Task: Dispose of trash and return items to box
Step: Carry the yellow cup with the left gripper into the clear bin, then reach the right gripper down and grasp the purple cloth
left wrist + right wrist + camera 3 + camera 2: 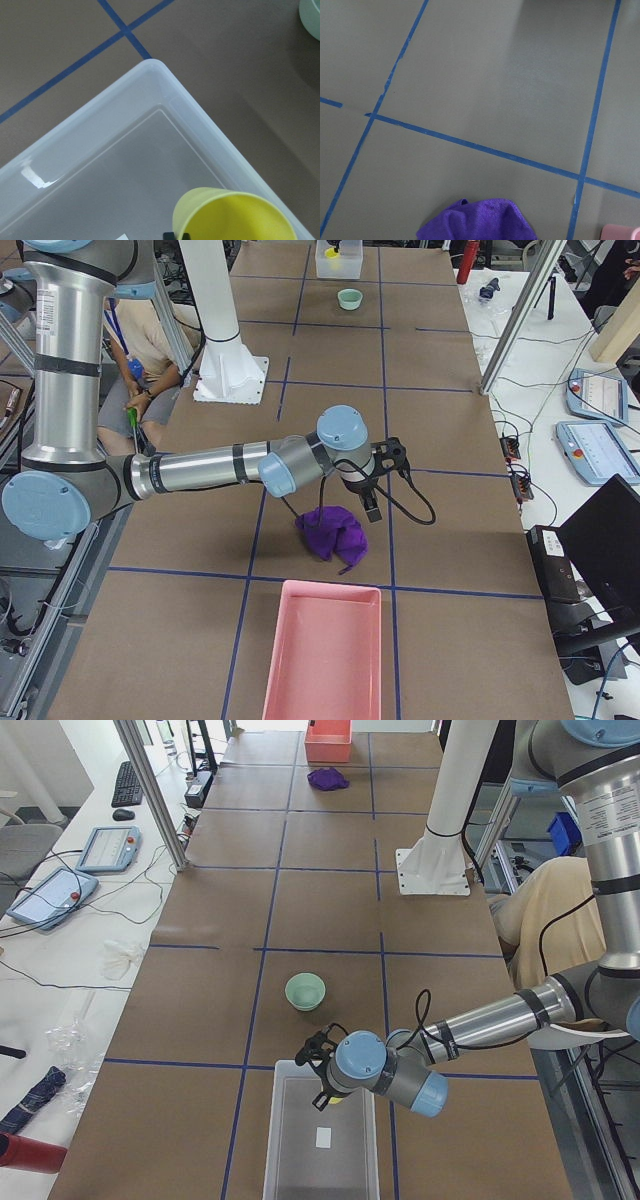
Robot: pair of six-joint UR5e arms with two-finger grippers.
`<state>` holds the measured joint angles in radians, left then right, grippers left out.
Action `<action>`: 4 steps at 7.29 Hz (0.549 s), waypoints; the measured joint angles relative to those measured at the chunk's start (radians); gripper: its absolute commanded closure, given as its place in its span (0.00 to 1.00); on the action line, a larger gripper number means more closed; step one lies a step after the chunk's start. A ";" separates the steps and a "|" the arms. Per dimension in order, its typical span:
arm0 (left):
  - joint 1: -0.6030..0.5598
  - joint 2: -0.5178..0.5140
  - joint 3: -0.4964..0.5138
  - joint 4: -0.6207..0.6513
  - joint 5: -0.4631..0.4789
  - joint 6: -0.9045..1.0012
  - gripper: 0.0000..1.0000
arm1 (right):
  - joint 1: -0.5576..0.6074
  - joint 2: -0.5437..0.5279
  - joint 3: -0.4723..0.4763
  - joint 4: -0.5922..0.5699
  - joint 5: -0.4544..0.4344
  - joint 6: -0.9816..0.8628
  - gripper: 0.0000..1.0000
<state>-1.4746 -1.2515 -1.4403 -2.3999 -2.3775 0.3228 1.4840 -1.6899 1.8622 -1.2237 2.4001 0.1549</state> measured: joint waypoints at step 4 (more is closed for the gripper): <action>0.004 -0.005 -0.048 -0.043 0.010 -0.012 0.00 | -0.014 0.010 0.002 0.029 0.003 0.004 0.01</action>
<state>-1.4704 -1.2564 -1.4879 -2.4424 -2.3676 0.3111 1.4695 -1.6798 1.8639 -1.1947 2.4031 0.1588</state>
